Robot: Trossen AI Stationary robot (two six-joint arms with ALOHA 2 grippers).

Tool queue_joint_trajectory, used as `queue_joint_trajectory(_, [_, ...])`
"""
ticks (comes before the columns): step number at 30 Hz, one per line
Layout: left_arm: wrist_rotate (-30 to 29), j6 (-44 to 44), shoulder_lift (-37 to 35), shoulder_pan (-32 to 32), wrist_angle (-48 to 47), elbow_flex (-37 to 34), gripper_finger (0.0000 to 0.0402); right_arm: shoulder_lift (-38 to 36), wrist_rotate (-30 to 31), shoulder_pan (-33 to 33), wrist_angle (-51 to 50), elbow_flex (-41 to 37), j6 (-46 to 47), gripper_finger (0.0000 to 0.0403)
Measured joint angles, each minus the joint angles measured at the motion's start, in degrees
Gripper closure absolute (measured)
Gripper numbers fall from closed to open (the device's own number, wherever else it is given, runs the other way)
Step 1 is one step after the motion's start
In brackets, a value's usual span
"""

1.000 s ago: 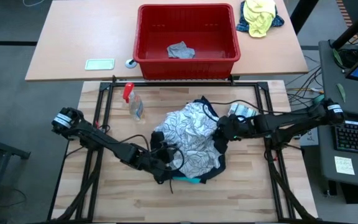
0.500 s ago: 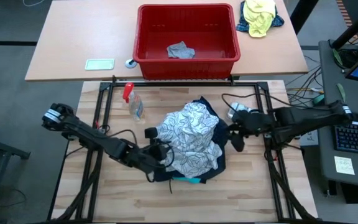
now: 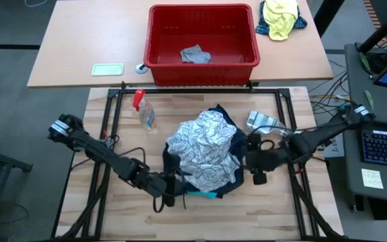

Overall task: Fold Laundry from Bin
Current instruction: Fold the white floral shirt

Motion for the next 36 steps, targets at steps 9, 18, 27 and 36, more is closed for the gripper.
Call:
queue_joint_trajectory(9, [-5.02, 5.23, 9.23, -3.73, 11.87, 0.74, 0.0165, 4.07, 1.04, 4.05, 0.02, 0.02, 4.01, 0.0207])
queue_joint_trajectory(18, [-11.16, 4.61, 22.00, -3.58, 9.10, 9.19, 0.0171, 4.18, 1.10, 4.70, 0.69, -0.06, 10.70, 0.0210])
queue_joint_trajectory(27, [-11.31, -1.26, 26.21, -3.38, -3.63, 16.04, 0.0176, 7.22, 2.64, 4.65, 9.03, -0.98, 12.68, 0.0232])
queue_joint_trajectory(36, [-15.60, -2.25, 26.23, -3.41, -3.92, 14.94, 0.0239, 9.01, 2.51, 4.65, 10.51, -1.01, 14.78, 0.0332])
